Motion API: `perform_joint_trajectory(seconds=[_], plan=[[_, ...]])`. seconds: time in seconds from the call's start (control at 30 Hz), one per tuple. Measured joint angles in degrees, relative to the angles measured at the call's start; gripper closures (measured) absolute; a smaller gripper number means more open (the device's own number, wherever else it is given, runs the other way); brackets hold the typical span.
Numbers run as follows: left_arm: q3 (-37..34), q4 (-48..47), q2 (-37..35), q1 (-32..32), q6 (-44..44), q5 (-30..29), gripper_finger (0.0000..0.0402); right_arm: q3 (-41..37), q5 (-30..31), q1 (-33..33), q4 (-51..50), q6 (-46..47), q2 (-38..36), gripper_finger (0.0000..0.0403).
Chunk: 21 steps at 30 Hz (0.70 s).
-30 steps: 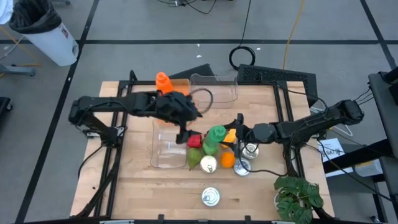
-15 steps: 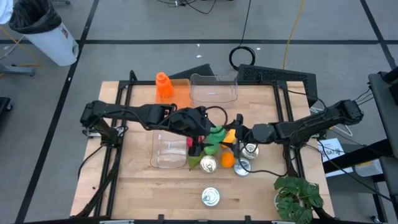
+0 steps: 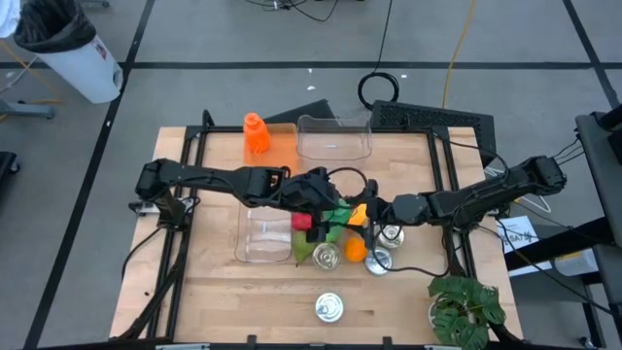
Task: Pick & Place Food Item
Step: Put the green tumbler into the orange bin
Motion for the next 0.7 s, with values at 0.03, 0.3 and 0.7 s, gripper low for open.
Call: perform_joint_trajectory(seconds=[0.03,0.3,0.7], plan=[[0.0,0.7,0.0,0.0,0.0,0.1,0.0053,0.0,0.0,0.0,0.0,0.0,0.0,0.0115],[0.0,0.4,0.1,0.7,0.0,1.2,0.0053,0.0,0.0,0.0,0.0,0.0,0.0,0.0115],[0.0,-2.2,0.8,1.6,-1.5,3.8,0.0053,0.0,-0.1,0.0,0.0,-0.2,0.0,0.0115]])
